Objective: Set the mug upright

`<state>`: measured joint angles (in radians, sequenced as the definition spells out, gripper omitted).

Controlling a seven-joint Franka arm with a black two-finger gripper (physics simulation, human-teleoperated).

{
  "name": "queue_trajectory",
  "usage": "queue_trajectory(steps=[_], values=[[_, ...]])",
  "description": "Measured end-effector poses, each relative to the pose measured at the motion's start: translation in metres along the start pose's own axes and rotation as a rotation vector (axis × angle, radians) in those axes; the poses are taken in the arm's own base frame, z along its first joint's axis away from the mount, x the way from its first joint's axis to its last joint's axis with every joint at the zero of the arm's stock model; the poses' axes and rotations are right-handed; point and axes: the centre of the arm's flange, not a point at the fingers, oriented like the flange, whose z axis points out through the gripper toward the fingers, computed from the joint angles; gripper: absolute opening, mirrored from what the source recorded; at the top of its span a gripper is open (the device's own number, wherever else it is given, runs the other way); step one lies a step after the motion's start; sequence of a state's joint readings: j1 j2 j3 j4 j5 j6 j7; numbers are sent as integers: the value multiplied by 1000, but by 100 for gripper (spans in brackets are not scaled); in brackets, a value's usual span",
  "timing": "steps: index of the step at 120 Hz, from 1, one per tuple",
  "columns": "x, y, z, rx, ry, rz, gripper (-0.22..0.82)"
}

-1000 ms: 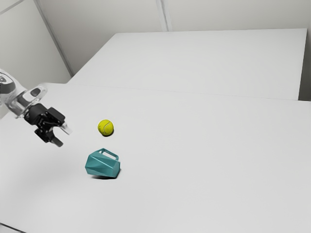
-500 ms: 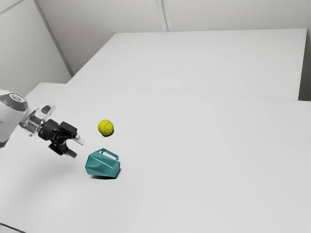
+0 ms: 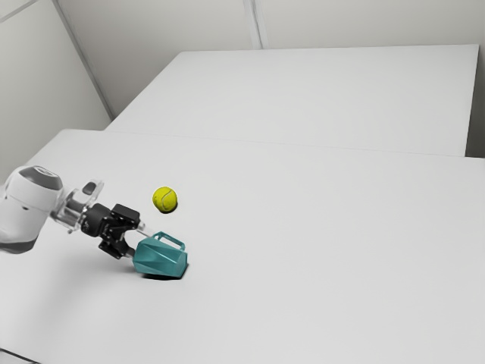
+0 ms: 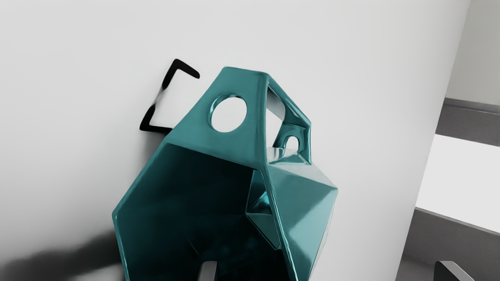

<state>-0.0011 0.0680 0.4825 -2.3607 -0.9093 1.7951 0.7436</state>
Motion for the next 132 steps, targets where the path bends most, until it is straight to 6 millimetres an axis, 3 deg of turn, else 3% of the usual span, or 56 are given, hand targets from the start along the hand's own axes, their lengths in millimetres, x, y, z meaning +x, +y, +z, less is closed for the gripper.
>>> queue_trajectory(steps=[35,58,77,108,132], values=[[5,3,10,-28,18,6,60],[7,6,7,-31,29,28,12],[9,12,3,-25,29,64,-6],[8,23,-5,-24,40,112,-15],[8,64,-26,-12,63,212,-17]])
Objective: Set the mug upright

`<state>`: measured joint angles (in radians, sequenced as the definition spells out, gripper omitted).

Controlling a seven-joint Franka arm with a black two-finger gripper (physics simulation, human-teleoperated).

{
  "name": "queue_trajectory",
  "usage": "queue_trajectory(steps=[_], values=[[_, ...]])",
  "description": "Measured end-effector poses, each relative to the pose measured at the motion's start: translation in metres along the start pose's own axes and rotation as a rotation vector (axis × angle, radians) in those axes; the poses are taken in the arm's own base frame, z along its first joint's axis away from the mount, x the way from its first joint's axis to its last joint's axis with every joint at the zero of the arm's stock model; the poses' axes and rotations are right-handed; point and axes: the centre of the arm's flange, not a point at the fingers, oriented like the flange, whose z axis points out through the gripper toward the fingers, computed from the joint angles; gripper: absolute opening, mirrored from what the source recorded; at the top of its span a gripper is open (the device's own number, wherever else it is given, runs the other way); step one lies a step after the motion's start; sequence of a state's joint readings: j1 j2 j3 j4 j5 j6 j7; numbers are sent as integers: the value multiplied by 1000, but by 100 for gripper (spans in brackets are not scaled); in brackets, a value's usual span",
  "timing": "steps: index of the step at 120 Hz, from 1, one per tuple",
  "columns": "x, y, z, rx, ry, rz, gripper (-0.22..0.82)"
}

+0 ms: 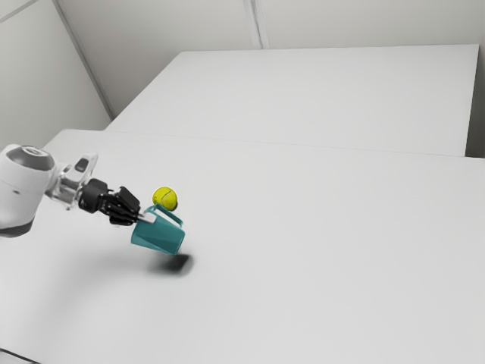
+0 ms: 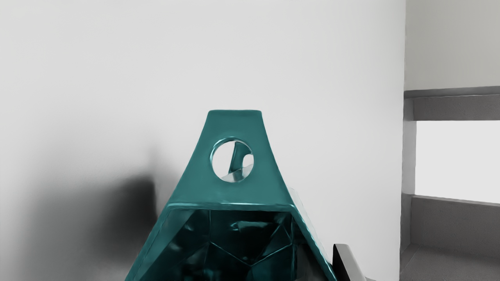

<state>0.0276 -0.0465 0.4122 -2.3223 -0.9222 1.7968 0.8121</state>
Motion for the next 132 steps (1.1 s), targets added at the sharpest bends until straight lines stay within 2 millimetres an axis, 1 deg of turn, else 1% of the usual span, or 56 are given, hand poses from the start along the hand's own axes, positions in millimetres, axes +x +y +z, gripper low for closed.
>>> queue_trajectory(steps=[5,12,24,37,48,55,59,63,68,74,80,92,105,114,132], values=[[12,16,-3,36,-23,46,-17],[27,41,3,90,-75,113,-17],[60,97,13,243,-182,261,-18],[86,147,37,416,-296,386,-18],[103,180,64,537,-367,463,-18],[112,193,76,602,-395,490,-18],[117,193,79,633,-403,489,-18],[122,190,76,666,-403,480,-18],[128,182,71,705,-406,460,-18],[131,171,72,741,-412,435,-18],[133,163,79,766,-418,420,-18],[132,158,95,796,-415,408,-18],[127,136,109,818,-398,378,-18],[124,125,119,830,-372,370,-18],[115,113,139,846,-309,377,-18]])
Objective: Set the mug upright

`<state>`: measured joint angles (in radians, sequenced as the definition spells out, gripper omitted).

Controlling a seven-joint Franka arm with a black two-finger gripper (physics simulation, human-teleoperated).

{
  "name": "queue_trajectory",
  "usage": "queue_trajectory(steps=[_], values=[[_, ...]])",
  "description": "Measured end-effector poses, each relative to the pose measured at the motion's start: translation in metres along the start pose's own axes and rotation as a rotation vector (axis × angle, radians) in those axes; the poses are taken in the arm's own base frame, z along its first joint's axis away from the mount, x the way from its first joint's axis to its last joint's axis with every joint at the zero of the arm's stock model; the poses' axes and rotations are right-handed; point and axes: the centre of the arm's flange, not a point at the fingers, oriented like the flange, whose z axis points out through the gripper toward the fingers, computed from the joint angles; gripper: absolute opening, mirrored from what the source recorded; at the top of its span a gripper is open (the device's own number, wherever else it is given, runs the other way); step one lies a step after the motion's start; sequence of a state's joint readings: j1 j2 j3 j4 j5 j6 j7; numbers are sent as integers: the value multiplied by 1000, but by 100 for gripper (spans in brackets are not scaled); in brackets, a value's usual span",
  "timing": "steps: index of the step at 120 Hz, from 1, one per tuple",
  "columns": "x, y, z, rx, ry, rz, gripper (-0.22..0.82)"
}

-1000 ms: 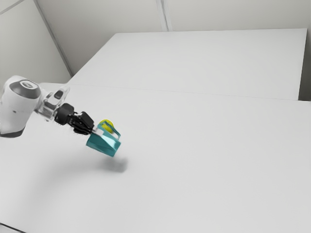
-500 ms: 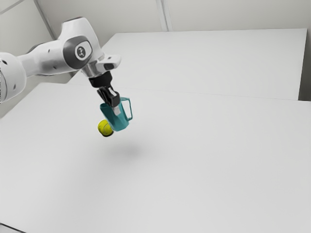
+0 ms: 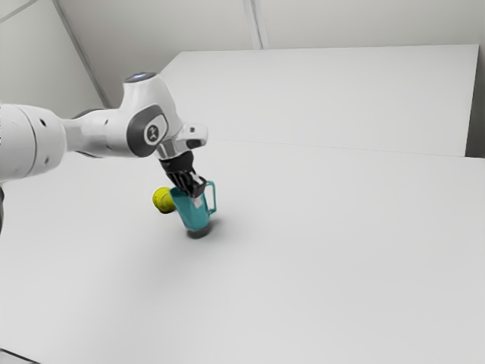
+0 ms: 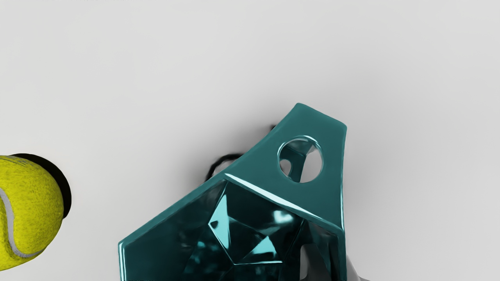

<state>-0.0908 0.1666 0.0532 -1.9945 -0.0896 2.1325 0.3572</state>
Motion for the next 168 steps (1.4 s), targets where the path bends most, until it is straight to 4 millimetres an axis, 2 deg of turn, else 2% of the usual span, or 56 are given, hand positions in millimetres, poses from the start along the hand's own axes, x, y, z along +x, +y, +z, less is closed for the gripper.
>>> queue_trajectory(steps=[22,36,60,76,87,103,129,153,168], values=[[1,0,18,16,32,-35,-18],[2,-1,23,20,43,-54,-16],[5,8,13,19,71,-61,26],[-1,13,-26,21,103,-64,42],[2,15,-63,19,119,-64,49],[12,18,-124,11,121,-59,54],[10,23,-192,1,92,-52,58],[-1,37,-225,-10,60,-34,60],[-5,40,-232,-15,44,-29,60]])
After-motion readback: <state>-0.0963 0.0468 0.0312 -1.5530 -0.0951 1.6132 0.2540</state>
